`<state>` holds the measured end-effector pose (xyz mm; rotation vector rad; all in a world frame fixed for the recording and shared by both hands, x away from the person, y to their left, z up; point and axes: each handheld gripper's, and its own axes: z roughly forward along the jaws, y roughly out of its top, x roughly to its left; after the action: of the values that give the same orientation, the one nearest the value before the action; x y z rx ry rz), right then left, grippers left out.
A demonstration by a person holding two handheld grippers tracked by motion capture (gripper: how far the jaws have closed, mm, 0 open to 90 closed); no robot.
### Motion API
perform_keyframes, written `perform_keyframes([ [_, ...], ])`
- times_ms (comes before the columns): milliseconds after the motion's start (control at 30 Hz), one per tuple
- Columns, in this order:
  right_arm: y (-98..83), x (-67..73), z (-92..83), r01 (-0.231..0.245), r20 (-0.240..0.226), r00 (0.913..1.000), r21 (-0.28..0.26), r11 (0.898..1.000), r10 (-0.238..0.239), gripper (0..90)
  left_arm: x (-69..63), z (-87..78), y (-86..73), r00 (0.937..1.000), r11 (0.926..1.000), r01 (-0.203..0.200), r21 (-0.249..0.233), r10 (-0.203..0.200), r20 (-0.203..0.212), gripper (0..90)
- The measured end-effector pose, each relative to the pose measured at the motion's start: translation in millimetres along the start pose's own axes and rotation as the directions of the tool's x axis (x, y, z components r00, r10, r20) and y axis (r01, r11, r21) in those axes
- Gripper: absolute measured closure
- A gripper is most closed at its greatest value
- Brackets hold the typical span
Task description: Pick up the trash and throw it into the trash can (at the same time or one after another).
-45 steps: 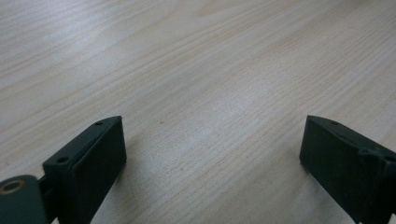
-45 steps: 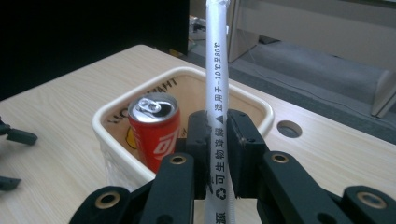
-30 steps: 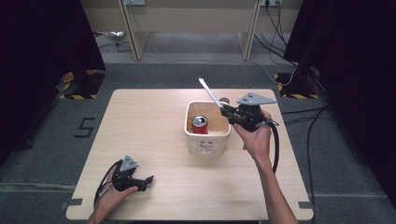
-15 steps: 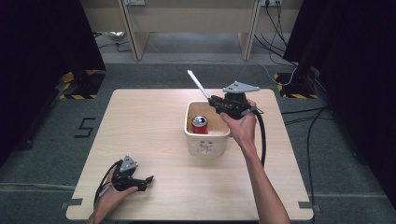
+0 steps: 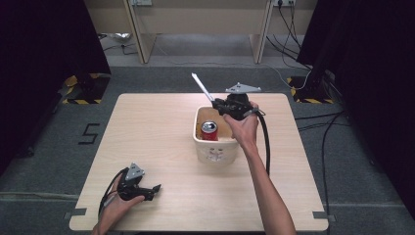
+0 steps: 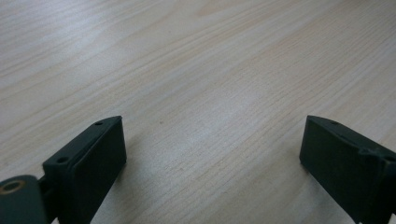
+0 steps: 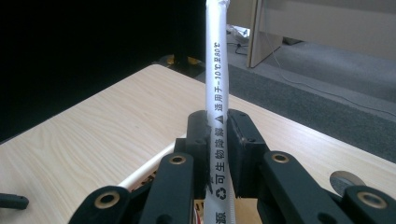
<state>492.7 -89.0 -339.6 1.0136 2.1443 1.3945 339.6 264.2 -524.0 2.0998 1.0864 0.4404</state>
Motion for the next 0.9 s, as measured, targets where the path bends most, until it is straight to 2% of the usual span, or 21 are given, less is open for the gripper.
perform_keyframes([
  [367, 5.2, 1.0, 22.6, 0.005, -0.025, 0.9997, -0.001, 1.0, -0.005, 79.5, 0.2, -0.3, 0.0, 1.0, 1.0, -0.005, 0.005, 0.005, 0.003, 6.4],
  [500, 2.6, -1.1, 30.1, -0.006, -0.018, 0.9998, 0.013, 1.0, 0.006, 79.4, 0.0, -0.1, -0.1, 1.0, 1.0, -0.004, 0.002, 0.004, 0.003, 6.4],
  [900, -1.1, -4.7, 34.5, -0.013, -0.006, 0.9999, 0.004, 1.0, 0.013, 79.1, -0.2, 0.0, -0.1, 1.0, 1.0, -0.002, 0.0, 0.002, 0.004, 6.4],
])
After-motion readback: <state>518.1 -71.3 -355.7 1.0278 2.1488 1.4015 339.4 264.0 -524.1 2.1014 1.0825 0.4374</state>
